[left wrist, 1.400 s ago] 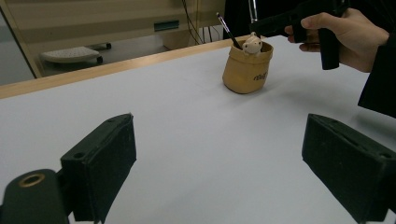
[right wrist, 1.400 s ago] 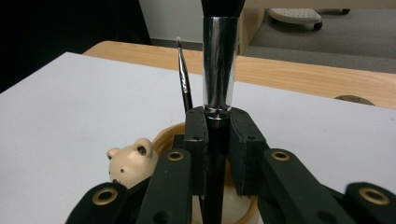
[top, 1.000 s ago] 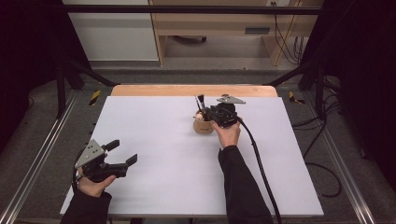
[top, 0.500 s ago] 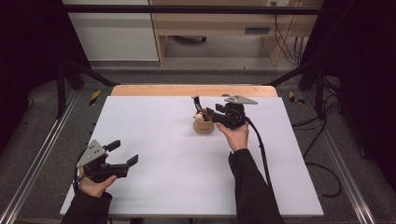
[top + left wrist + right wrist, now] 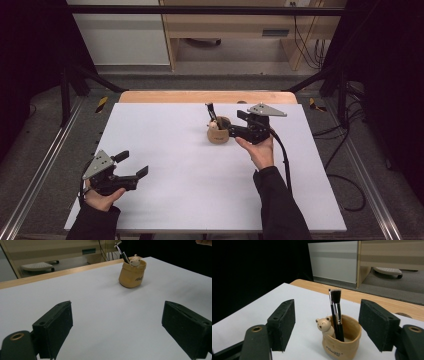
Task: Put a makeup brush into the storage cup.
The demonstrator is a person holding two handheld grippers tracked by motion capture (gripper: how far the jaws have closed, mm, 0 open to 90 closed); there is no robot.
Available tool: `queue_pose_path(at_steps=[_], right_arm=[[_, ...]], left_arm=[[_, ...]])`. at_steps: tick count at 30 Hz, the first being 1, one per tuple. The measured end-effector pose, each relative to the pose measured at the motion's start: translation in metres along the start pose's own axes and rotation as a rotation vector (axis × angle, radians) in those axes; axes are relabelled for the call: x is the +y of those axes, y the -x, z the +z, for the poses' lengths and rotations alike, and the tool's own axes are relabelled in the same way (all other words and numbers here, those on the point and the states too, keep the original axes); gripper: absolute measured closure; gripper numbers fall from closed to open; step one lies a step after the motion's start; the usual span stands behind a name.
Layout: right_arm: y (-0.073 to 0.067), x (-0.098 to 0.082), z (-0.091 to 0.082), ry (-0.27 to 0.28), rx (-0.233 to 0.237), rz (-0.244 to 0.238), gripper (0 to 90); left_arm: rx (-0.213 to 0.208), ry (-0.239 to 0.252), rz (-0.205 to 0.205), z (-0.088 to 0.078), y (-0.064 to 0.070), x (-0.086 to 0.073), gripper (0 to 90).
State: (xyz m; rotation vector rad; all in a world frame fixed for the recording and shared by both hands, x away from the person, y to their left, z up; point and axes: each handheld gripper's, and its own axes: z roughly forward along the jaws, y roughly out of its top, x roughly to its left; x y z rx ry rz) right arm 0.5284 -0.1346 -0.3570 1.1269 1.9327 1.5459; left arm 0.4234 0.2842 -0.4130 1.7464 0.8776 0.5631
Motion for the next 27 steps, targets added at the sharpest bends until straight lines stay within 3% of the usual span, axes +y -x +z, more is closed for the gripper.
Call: queue_pose_path(at_steps=[8, 27], right_arm=[[0.001, -0.006, -0.015, -0.014, -0.003, -0.015, 22.1], [0.005, -0.034, -0.057, -0.041, -0.004, -0.062, 13.9]], left_arm=[[0.0, -0.008, 0.0, 0.001, 0.0, -0.001, 9.3], [-0.003, -0.02, 0.006, 0.003, 0.003, -0.002, 9.1]])
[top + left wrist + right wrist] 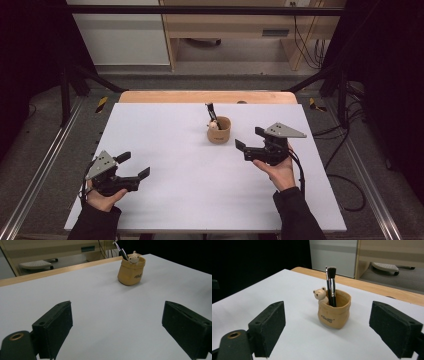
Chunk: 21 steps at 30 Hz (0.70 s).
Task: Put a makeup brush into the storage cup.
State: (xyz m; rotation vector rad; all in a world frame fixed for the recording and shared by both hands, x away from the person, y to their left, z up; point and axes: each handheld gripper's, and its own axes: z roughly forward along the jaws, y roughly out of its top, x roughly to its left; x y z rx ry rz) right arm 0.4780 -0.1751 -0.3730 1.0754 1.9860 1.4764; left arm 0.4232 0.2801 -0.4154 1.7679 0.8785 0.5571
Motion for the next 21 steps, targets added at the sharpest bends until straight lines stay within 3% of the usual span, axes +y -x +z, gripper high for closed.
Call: queue_pose_path(at_steps=[21], right_arm=[[0.009, -0.029, -0.038, -0.003, -0.06, -0.003, 8.5]], left_arm=[[-0.004, -0.002, -0.009, 0.0, 0.0, -0.001, 8.9]])
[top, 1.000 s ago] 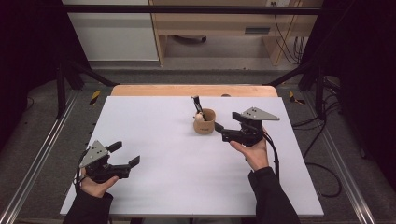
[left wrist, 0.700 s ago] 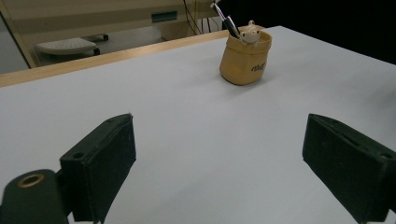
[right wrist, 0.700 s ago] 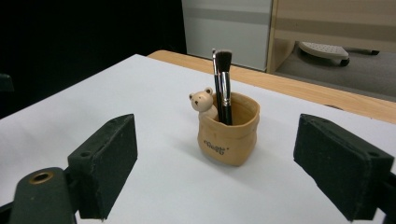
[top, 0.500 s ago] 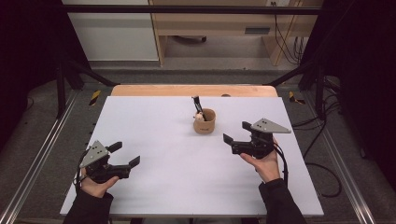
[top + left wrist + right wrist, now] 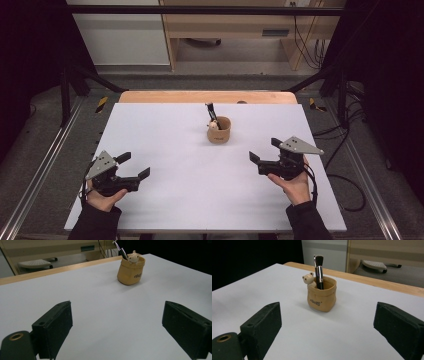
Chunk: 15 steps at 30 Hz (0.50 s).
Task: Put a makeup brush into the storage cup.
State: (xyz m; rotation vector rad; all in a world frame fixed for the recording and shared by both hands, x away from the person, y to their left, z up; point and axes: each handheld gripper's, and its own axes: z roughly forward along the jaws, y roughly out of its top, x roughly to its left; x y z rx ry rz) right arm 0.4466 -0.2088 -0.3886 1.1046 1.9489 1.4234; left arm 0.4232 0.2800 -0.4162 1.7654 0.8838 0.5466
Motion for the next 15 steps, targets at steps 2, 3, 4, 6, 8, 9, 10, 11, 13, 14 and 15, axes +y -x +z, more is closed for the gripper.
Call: queue_pose_path(at_steps=[2, 3, 4, 6, 8, 9, 10, 11, 13, 14, 15], right_arm=[[0.001, -0.003, -0.003, -0.003, -0.003, 0.002, 8.3], [0.002, -0.004, -0.004, -0.002, -0.004, 0.0, 8.3], [0.002, -0.006, -0.006, -0.002, -0.005, 0.002, 8.2], [0.004, -0.008, -0.008, 0.0, -0.01, 0.007, 8.1], [0.005, -0.011, -0.011, -0.002, -0.013, 0.011, 7.9], [0.006, -0.012, -0.012, -0.003, -0.016, 0.012, 7.9], [0.007, -0.013, -0.013, -0.001, -0.017, 0.012, 7.8], [0.007, -0.014, -0.015, -0.002, -0.018, 0.014, 7.7], [0.008, -0.015, -0.017, -0.001, -0.021, 0.01, 7.5], [0.008, -0.016, -0.018, 0.001, -0.022, 0.01, 7.4], [0.008, -0.017, -0.019, 0.001, -0.021, 0.013, 7.3]], left_arm=[[0.0, -0.002, 0.002, 0.0, 0.0, 0.0, 8.9], [0.0, -0.002, 0.002, 0.0, 0.0, 0.0, 8.9], [0.0, -0.002, 0.002, 0.001, 0.0, 0.0, 8.9], [-0.001, -0.003, 0.002, 0.001, 0.001, 0.0, 8.9], [-0.001, -0.003, 0.003, 0.001, 0.001, 0.0, 8.8], [-0.001, -0.004, 0.003, 0.001, 0.001, 0.0, 8.8], [-0.001, -0.004, 0.003, 0.001, 0.001, -0.001, 8.8], [-0.001, -0.004, 0.003, 0.001, 0.001, -0.001, 8.8], [-0.001, -0.004, 0.003, 0.001, 0.001, -0.001, 8.8], [-0.001, -0.005, 0.004, 0.001, 0.001, -0.001, 8.8], [-0.002, -0.005, 0.004, 0.001, 0.001, -0.001, 8.8]])
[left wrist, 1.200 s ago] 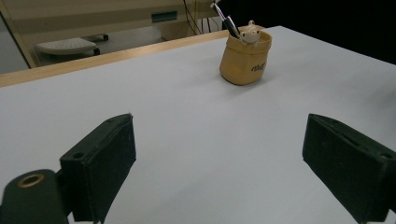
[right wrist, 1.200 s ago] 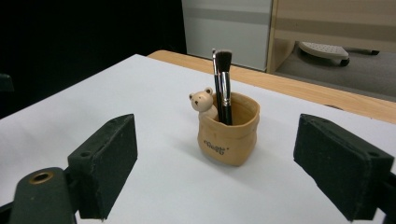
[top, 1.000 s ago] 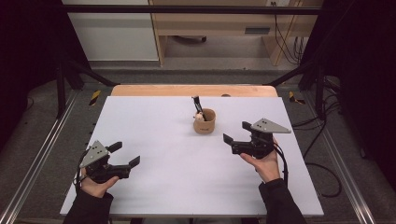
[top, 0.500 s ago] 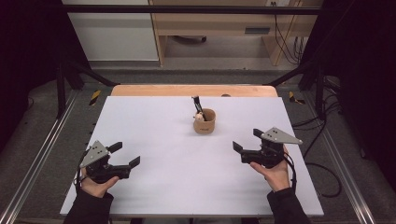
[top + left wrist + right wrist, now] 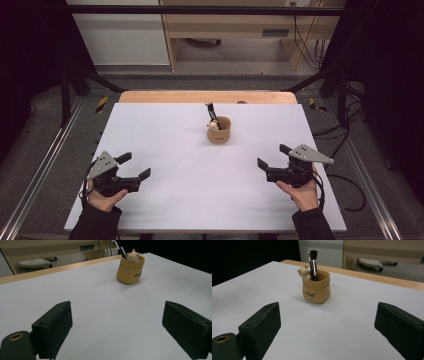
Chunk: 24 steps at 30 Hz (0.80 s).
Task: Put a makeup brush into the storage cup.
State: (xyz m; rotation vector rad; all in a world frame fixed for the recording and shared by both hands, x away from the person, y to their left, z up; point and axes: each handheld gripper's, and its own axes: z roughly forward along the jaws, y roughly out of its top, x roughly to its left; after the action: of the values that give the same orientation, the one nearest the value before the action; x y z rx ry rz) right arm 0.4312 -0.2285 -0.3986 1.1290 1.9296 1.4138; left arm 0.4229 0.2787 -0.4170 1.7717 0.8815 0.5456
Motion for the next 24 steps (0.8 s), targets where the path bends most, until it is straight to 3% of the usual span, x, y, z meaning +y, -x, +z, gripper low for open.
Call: queue_pose_path(at_steps=[24], right_arm=[[0.009, -0.018, -0.013, 0.006, -0.015, 0.016, 6.5]], left_arm=[[0.001, -0.003, -0.002, 0.0, 0.001, -0.002, 8.7]])
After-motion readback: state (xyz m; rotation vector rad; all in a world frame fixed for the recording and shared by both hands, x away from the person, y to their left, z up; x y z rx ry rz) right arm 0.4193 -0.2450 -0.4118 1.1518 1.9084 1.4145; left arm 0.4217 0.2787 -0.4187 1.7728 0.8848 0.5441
